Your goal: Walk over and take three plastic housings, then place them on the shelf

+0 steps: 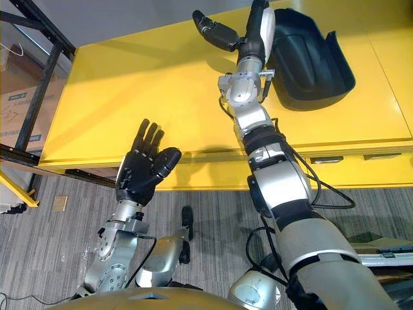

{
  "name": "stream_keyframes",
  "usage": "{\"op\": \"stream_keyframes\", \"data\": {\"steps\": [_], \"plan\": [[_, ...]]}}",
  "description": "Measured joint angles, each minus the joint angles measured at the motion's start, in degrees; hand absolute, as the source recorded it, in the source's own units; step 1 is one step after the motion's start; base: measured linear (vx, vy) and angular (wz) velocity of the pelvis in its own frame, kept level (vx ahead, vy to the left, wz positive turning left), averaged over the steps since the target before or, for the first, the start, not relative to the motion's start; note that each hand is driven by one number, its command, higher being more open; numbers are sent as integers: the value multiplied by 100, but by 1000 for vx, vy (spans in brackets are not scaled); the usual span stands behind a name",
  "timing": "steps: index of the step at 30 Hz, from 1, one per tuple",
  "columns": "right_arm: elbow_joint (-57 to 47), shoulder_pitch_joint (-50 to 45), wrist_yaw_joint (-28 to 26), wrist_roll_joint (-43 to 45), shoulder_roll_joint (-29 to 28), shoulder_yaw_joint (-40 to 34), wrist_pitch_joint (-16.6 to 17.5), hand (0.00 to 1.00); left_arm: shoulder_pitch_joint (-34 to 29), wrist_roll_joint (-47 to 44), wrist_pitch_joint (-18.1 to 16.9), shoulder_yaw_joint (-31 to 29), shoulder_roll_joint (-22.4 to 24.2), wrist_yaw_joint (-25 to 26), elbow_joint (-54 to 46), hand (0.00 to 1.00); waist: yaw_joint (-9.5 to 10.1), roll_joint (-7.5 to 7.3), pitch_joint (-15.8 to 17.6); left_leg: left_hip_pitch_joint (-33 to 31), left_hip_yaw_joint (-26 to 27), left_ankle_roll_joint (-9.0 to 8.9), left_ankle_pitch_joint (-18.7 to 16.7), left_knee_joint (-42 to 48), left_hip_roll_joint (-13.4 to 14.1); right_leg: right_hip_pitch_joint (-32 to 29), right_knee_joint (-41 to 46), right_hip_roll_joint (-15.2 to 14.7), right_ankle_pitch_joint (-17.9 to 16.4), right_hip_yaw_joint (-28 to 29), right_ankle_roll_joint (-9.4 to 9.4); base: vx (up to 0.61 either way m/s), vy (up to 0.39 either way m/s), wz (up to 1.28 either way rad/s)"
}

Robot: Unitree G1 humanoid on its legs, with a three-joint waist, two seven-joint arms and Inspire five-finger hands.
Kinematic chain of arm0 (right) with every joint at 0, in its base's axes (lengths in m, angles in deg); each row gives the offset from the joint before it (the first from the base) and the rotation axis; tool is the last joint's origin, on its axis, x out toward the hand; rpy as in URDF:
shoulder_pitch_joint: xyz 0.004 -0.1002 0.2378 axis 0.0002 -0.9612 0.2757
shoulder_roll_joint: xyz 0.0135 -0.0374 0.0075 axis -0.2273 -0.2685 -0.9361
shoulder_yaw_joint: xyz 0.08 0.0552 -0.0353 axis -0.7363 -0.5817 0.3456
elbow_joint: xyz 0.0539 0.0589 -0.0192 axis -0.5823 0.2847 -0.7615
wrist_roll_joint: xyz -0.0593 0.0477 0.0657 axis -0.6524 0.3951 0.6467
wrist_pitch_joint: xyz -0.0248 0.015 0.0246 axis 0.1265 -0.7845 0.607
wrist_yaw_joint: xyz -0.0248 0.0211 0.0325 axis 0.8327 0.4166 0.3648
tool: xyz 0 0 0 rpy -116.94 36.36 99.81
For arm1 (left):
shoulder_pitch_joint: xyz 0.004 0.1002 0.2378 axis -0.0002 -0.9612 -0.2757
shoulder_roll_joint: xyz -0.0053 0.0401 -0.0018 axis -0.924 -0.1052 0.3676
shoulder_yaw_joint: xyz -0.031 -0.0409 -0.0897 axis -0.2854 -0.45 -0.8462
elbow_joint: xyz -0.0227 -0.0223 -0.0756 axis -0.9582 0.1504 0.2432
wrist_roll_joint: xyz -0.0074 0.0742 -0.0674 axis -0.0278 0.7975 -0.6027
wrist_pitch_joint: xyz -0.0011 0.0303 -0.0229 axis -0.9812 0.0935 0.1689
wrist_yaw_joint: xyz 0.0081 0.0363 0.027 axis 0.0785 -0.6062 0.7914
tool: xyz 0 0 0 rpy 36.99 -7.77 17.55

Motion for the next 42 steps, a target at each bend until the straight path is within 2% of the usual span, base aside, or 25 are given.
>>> {"op": "stream_keyframes", "data": {"steps": [2,6,8,10,11,13,15,18,20,21,23,25,28,31,34,37,39,41,42], "plan": [[0,-1,89,-2,-4,-52,-134,100,-4,0,-1,9,-5,31,11,100,-3,0,0,38,9,-2,-1,0,20,80,-110,48,56,-7,-3,-9,-11,-2],[0,-1,-58,20,-15,-99,-127,100,2,28,7,44,-5,70,65,100,-14,0,-1,127,22,-21,-17,-2,31,229,-267,99,115,-31,6,-2,-6,-1],[-6,-3,-169,52,-50,-81,10,100,-1,27,16,43,-12,70,70,100,-14,0,-2,149,24,-34,-28,-4,62,295,-375,154,148,-48,1,-14,-20,-1],[-110,-36,-341,75,-129,13,366,100,-4,28,23,37,-72,61,67,100,-21,-5,-8,179,24,-57,-43,-4,107,378,-500,237,193,-75,-14,-16,-39,-1],[-184,-62,-377,91,-146,23,421,100,-10,28,31,32,-86,59,60,100,-23,-13,-12,183,25,-56,-42,-4,110,387,-514,243,209,-83,-16,-4,-33,1],[-1343,-482,-725,424,-240,134,692,100,-92,28,83,1,-113,13,9,100,-104,-85,-47,240,36,-58,-40,-2,92,486,-590,245,222,-107,1,11,-16,1],[-2052,-733,-964,602,-290,275,871,100,-145,28,150,-75,-117,-57,-4,100,-164,-167,-93,271,56,-58,-40,-2,84,536,-639,248,229,-117,11,16,-14,1],[-3451,-1288,-1354,922,-473,423,938,100,-249,29,295,-83,-130,-108,-4,100,-213,-346,-271,373,127,-72,-51,-10,96,685,-825,305,278,-122,22,5,-33,-4],[-4571,-1831,-1500,1006,-651,550,896,100,-384,30,343,-68,-138,-147,-3,100,-353,-577,-506,380,185,-117,-89,-25,127,687,-967,365,313,-93,18,-19,-34,-12],[-4826,-1969,-1513,1003,-650,558,854,100,-415,39,360,-60,-136,-161,-3,100,-365,-621,-564,386,214,-131,-102,-26,133,681,-985,371,317,-66,17,-14,-26,-16],[-5590,-2431,-1556,1008,-621,512,508,100,-496,56,415,-83,-156,-92,-3,100,-526,-773,-710,464,329,-139,-128,-28,138,687,-1036,372,347,35,-8,-28,-8,-24],[-5913,-2881,-1755,1014,-505,319,225,100,-523,59,429,-96,-167,5,-3,100,-624,-862,-813,527,451,-130,-168,-30,144,684,-1102,380,393,143,-22,-64,18,-31],[-6061,-3733,-2262,1254,45,-146,-265,100,-511,71,426,-221,-153,170,-10,100,-732,-951,-910,588,570,-156,-238,-31,148,684,-1180,385,446,237,-5,-60,21,-20],[-6059,-4630,-2609,1484,492,-687,-579,100,-551,70,422,-468,-156,223,-28,100,-803,-958,-916,587,650,-137,-241,-31,165,676,-1251,414,478,313,-15,-37,16,-13],[-6058,-5438,-3039,2082,735,-1251,-597,100,-762,65,402,-684,-165,236,-213,100,-822,-997,-962,578,688,-142,-224,-30,182,675,-1337,449,578,333,-51,5,-1,-9],[-6026,-5799,-2995,1873,780,-1602,-593,100,-1050,56,268,-822,-171,234,-427,100,-948,-1038,-1051,580,718,-116,-192,-30,204,672,-1360,475,608,349,-31,47,-10,-4],[-5894,-5837,-2899,1874,801,-1775,-452,100,-1027,62,259,-818,-169,232,-429,100,-956,-1063,-1127,581,722,-116,-192,-29,210,670,-1355,484,610,371,-32,35,-4,0],[-5576,-5837,-2755,1860,801,-1972,-114,100,-1018,74,223,-793,-169,226,-449,100,-945,-1137,-1206,576,716,-117,-193,-29,212,672,-1351,488,607,371,-35,0,0,0],[-5514,-5837,-2731,1860,801,-2016,-57,100,-1018,73,205,-788,-171,228,-449,100,-943,-1151,-1216,573,710,-117,-194,-30,211,672,-1350,488,606,370,-37,-1,3,3]]}}
